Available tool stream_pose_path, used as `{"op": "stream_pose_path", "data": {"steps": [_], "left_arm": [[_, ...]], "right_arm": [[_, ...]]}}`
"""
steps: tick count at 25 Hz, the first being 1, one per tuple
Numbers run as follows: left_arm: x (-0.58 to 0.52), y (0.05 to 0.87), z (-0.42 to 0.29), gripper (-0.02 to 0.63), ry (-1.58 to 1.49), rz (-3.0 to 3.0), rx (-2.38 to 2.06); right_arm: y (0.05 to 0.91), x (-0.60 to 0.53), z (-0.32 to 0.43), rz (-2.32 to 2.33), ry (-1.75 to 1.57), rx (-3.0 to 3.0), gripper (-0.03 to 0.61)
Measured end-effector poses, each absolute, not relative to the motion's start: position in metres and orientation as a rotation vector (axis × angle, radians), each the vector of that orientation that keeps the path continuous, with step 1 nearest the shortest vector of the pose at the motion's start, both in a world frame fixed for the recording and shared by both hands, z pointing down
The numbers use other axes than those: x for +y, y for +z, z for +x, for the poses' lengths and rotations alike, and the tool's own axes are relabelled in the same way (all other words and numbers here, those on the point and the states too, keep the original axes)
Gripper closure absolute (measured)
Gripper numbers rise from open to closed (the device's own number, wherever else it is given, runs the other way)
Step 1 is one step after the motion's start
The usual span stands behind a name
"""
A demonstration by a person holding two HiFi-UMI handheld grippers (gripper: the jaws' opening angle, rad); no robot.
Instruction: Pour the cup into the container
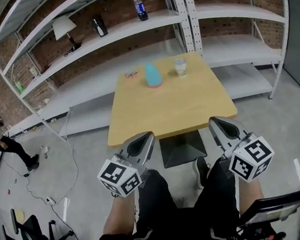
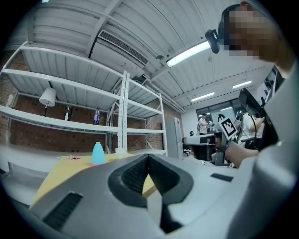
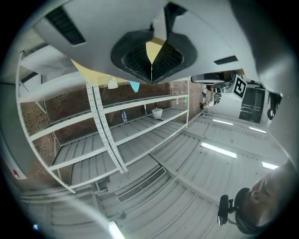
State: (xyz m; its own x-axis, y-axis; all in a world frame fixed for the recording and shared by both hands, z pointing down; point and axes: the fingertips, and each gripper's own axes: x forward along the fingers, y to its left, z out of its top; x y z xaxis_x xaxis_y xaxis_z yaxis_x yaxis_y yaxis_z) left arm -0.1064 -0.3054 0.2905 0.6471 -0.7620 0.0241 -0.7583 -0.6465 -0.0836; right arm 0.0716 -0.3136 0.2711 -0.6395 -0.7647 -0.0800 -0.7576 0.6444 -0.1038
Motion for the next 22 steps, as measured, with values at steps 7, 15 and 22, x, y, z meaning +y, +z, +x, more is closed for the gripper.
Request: {"op": "stream_pose_path", "data": {"steps": [7,15,22], "left_arm": [[-0.401,0.287,-0.129,0.612,-0.061,-2.776,1.318],[-0.497,0.280,-0.153,0.612,-0.090,-2.775,1.285],[-0.555,0.288,-0.156,0.612,-0.148,-2.838,1.226]], "right_arm": [[0.266,-0.415,0.059,-1.308,-0.089,2.746,0.575],[0.260,-0.523,0.046,-1.369,-0.069,2.758,0.575],[0.249,-0.595,0.052,-1.415,-0.060,2.760,0.478]]}}
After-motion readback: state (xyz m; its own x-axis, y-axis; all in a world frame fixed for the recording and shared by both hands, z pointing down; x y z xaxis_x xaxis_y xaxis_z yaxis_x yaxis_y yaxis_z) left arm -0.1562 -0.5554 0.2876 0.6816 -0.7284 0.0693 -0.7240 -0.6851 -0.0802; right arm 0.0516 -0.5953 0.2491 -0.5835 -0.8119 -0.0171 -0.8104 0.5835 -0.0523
